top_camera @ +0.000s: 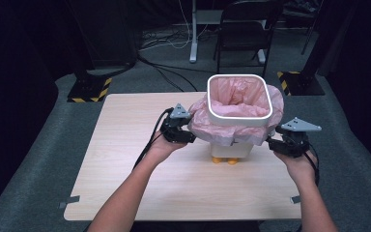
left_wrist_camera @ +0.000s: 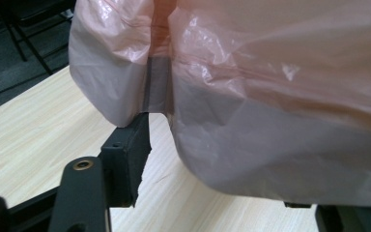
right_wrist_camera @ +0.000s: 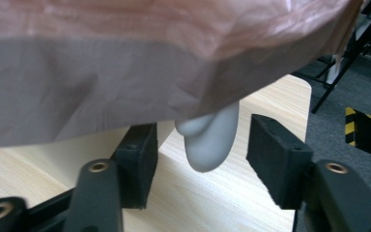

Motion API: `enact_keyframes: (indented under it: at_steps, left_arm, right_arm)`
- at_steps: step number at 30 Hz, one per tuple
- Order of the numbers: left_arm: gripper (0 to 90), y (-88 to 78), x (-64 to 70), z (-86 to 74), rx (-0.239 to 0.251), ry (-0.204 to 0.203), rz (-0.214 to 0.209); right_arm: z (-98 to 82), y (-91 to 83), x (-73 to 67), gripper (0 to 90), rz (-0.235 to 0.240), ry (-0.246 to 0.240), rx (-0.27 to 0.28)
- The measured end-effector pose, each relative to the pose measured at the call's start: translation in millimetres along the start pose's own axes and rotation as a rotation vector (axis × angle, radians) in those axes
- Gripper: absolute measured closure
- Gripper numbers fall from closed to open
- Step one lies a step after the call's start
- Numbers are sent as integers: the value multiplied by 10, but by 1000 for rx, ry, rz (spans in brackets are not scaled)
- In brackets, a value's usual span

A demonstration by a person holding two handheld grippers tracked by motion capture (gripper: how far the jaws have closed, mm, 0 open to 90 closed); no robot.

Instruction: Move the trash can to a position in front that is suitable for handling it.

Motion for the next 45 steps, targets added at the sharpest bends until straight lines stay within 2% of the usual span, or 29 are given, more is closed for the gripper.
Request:
enact_keyframes:
  at_steps: [8, 17, 22, 25, 27, 32, 34, 37, 45]
  left_arm:
    - [445, 25, -1, 5, 11, -15, -30]
    - [571, 21, 37, 7, 15, 9, -58]
    - [574, 22, 39, 7, 16, 0, -63]
    - [567, 20, 40, 13, 17, 1, -47]
    - [510, 23, 39, 21, 19, -4, -38]
    - [438, 50, 43, 36, 25, -14, -31]
    - [448, 62, 44, 39, 29, -17, -40]
    - [521, 66, 69, 44, 29, -5, -52]
    - [546, 44, 48, 39, 23, -14, -77]
  right_arm:
    - [67, 36, 22, 531, 22, -16, 18]
    - [123, 78, 27, 577, 35, -30, 21]
    - [127, 90, 34, 610, 25, -34, 17]
    - [129, 94, 42, 614, 25, -32, 21]
    - [130, 97, 45, 618, 26, -35, 22]
    - [139, 93, 42, 622, 35, -37, 19]
    - [141, 95, 44, 620, 36, -34, 15]
    - [142, 96, 47, 618, 41, -31, 15]
    - [142, 84, 38, 629, 53, -25, 13]
Point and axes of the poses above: each handheld gripper's, and its own axes: y roughly forward along the jaws, z roughly out of its top, x roughly to its right, the point moved 5 cm from there along y, roughly forward along the jaws, and after that the axes turned 3 degrees about -y, right-handed, at the moved point
